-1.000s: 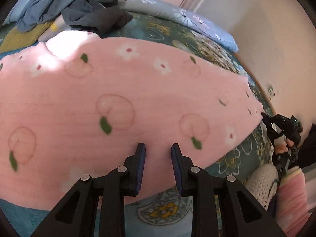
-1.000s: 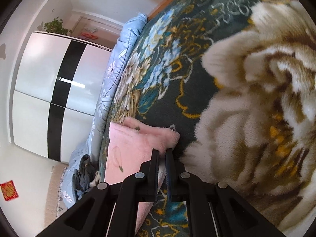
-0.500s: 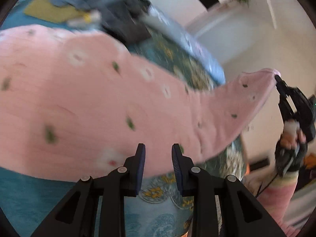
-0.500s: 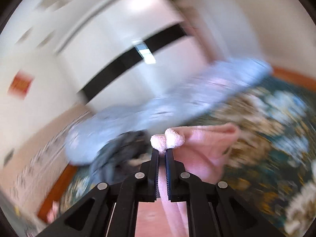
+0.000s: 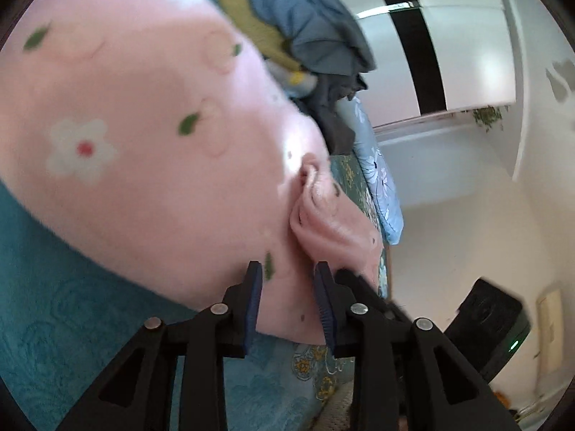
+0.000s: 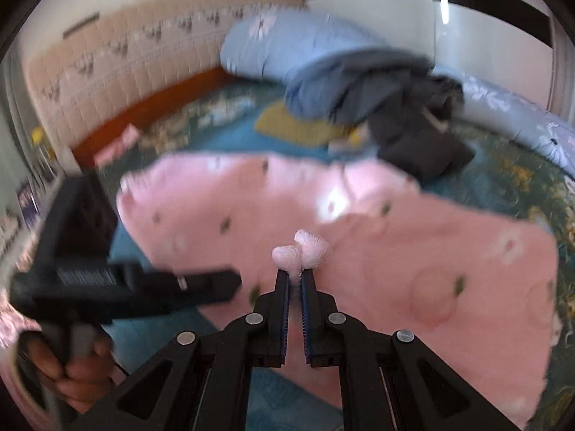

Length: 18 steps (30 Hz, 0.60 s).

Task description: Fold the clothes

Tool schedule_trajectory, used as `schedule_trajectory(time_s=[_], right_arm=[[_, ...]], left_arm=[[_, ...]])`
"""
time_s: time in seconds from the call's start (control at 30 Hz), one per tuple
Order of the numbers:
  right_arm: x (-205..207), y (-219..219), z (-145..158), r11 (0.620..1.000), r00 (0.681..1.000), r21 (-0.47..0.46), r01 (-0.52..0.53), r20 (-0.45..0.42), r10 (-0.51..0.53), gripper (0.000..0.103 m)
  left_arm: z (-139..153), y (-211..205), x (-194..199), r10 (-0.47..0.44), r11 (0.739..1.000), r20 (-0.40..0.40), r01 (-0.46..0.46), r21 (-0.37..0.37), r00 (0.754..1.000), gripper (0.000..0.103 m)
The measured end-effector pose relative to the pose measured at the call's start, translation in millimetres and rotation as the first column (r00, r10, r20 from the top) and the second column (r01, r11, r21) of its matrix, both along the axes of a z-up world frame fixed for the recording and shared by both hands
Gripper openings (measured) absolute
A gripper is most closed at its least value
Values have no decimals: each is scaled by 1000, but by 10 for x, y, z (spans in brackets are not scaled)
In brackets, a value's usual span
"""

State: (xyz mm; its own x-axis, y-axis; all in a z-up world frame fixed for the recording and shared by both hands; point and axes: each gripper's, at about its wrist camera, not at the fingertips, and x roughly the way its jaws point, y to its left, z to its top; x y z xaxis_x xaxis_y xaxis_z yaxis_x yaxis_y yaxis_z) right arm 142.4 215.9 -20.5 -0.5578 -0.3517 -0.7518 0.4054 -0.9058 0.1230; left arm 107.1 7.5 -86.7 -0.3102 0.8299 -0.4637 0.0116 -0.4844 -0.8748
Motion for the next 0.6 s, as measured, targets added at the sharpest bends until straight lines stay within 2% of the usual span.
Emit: schedule_trajectory(time_s=[0.1, 0.2, 0.37, 0.5, 0.6], right_arm=[[56, -3, -150, 1000, 1000, 22, -3, 22, 3, 11], [78, 47, -169, 1000, 999, 8, -9, 52, 9, 13], [208, 349, -65, 994, 997, -113, 9, 84, 1, 27], [265, 845, 25, 975, 988, -162, 151, 69, -142, 37], [258, 1249, -20, 933, 961, -235, 273, 111, -253, 38]], left_arm=[[-51, 56, -57, -11, 999, 34, 10, 45, 999, 42], [-35, 167, -141, -38, 998, 39, 37, 44, 998, 49], [-56, 317, -245, -77, 997, 61, 75, 29, 995, 53], [-39, 444, -292, -101, 995, 79, 101, 10, 992, 56], [22, 521, -335, -113, 991, 105, 105, 79, 988, 56]])
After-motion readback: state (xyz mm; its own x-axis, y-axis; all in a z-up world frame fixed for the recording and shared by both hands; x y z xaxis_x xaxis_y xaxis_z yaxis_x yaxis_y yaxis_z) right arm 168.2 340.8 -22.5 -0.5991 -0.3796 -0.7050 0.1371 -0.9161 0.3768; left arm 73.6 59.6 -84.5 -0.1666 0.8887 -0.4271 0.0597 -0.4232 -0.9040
